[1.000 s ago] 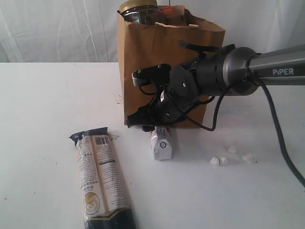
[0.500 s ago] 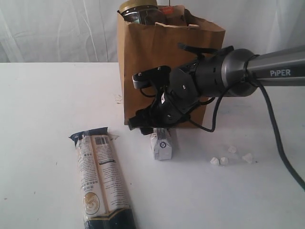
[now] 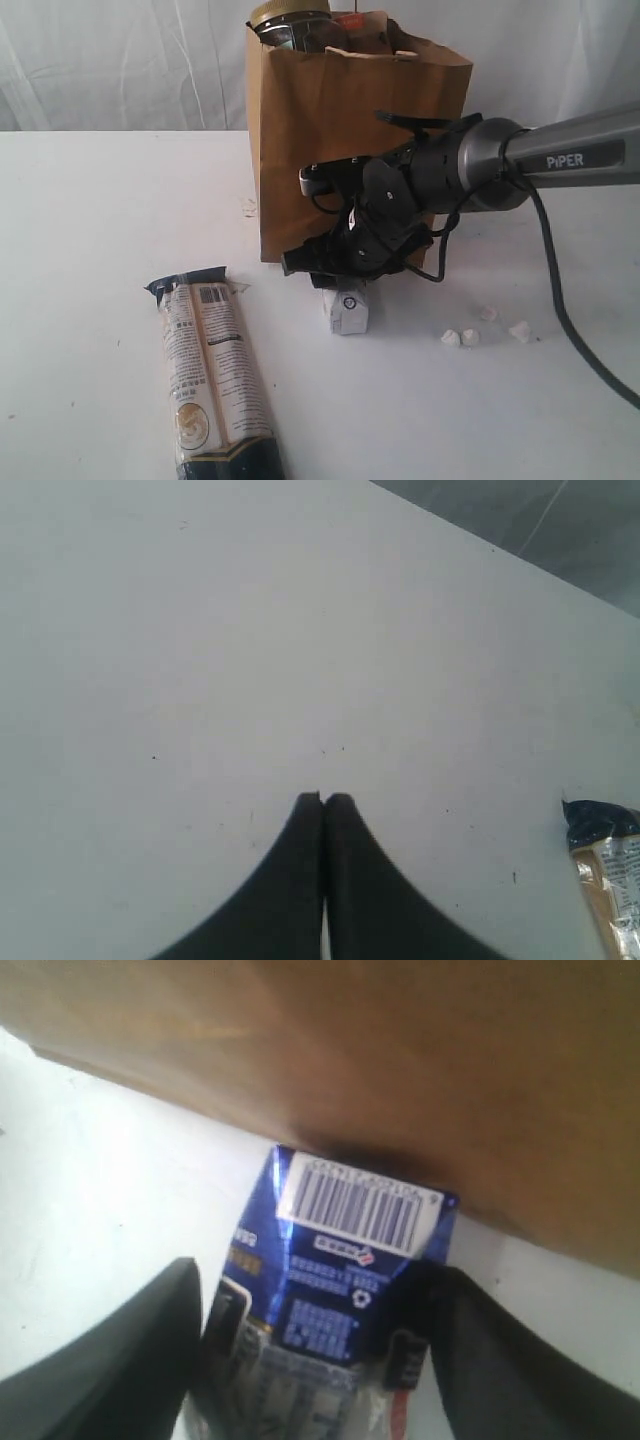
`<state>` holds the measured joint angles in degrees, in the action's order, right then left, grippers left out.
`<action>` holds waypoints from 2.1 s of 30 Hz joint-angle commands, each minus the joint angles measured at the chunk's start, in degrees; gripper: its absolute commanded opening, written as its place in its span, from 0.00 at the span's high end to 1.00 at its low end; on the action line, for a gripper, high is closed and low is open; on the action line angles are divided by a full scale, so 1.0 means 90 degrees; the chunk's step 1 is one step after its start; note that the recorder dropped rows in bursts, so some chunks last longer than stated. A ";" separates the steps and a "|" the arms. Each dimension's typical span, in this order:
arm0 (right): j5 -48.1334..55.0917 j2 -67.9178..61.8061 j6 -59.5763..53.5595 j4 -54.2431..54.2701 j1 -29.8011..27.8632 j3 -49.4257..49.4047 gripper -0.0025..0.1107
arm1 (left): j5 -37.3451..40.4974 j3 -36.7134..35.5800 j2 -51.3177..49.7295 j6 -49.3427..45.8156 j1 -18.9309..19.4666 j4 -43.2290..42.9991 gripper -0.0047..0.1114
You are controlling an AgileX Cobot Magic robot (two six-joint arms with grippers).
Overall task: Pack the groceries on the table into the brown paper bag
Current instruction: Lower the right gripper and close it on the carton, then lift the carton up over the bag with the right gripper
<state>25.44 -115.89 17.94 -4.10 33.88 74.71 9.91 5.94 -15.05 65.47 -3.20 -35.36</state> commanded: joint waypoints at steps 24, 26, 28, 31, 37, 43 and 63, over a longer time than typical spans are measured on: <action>0.3570 0.1909 -0.4546 0.4574 0.0043 -0.0008 0.66 | 0.0014 -0.0025 0.0036 0.0013 0.0029 0.0020 0.96; 0.3589 0.2325 -0.5122 0.5406 0.0043 0.0005 0.72 | 0.0014 -0.0025 0.0036 0.0013 0.0029 0.0020 0.96; 0.3086 0.2820 -0.5301 0.5835 0.0043 0.0031 0.74 | 0.0014 -0.0025 0.0036 0.0013 0.0029 0.0020 0.96; 0.2398 0.3374 -0.5233 0.5850 0.0032 0.0314 0.74 | 0.0014 -0.0025 0.0036 0.0013 0.0029 0.0020 0.96; 0.1979 0.3646 -0.4951 0.5760 -0.0490 0.1702 0.74 | 0.0014 -0.0025 0.0036 0.0013 0.0029 0.0020 0.96; 0.1089 0.3386 -0.4951 0.5760 -0.1320 0.2366 0.74 | 0.0014 -0.0025 0.0036 0.0013 0.0029 0.0020 0.96; -0.0309 0.2030 -0.5172 0.4221 -0.1553 0.2354 0.74 | 0.0014 -0.0025 0.0036 0.0013 0.0029 0.0020 0.96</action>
<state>23.81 -96.54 -28.18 33.98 20.23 95.49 9.91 5.94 -15.05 65.47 -3.20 -35.36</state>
